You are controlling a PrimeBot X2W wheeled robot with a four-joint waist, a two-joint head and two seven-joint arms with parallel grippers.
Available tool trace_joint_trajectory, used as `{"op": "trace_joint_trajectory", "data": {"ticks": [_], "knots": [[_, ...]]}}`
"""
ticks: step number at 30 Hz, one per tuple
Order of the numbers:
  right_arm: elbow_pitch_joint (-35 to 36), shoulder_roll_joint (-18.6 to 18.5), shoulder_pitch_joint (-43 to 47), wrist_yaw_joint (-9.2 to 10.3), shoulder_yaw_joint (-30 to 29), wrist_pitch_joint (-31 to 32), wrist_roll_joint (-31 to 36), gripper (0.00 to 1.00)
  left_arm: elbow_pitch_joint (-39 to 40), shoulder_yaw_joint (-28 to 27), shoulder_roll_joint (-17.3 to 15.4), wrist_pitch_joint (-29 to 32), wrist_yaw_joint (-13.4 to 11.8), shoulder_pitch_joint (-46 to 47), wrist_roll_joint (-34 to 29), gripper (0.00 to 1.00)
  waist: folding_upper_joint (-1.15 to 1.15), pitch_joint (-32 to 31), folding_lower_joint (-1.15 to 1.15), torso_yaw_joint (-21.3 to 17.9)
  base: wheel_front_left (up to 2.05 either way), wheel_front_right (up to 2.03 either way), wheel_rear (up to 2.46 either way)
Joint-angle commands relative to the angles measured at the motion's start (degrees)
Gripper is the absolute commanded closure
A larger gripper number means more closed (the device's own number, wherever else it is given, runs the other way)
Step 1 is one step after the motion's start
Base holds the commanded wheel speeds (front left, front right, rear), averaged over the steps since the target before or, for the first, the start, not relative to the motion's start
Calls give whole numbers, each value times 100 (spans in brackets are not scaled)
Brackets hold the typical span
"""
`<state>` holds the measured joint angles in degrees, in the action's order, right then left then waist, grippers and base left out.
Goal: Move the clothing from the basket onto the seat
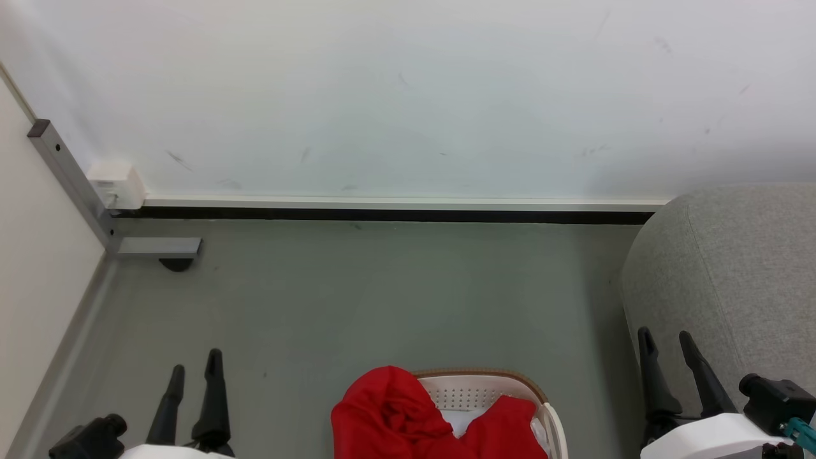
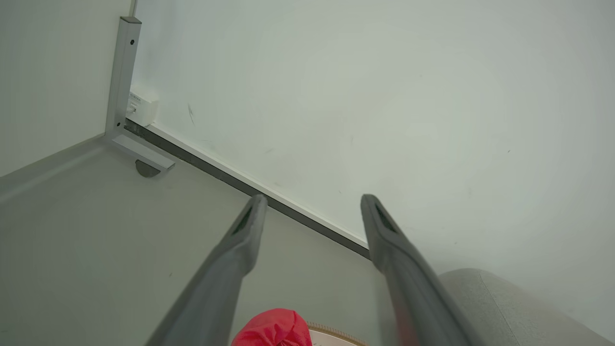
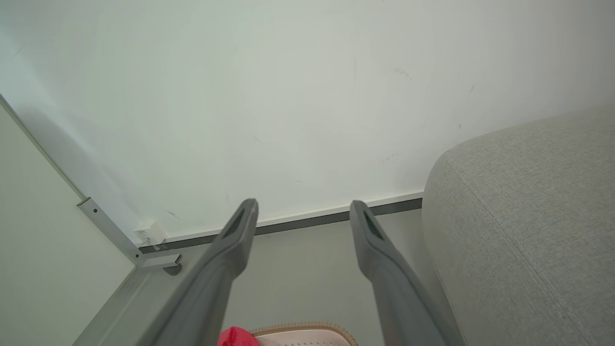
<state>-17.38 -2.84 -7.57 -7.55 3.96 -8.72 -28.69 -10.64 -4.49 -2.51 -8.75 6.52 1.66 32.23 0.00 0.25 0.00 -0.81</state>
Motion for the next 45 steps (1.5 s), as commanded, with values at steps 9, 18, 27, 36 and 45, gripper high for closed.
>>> {"op": "trace_joint_trajectory", "data": {"ticks": [9, 18, 27, 36, 45], "knots": [[-73, -49, -105, 8, 43, -172, 643, 0, 91, -49, -51, -174, 26, -78, -763, 0, 0, -8, 0, -13, 0, 0, 0], [-161, -39, -116, 9, 55, -293, 1122, 0, 129, -76, -53, -290, 39, -120, -1368, 0, 0, 22, 0, -24, 0, 0, 0], [-228, -28, -150, 9, 59, -404, 1521, 0, 123, -111, -55, -405, 50, -153, -1797, 0, 0, 66, 0, -45, 0, 0, 0], [-256, -16, -150, 10, -31, -494, 1741, 0, 54, -106, -56, -492, 69, -182, -2153, 0, 0, 72, 0, -72, 0, 0, 0], [-287, -11, -136, 11, -64, -586, 2016, 0, -28, -122, -57, -582, 85, -191, -2518, 0, 0, 61, 0, -97, 0, 0, 0]]}}
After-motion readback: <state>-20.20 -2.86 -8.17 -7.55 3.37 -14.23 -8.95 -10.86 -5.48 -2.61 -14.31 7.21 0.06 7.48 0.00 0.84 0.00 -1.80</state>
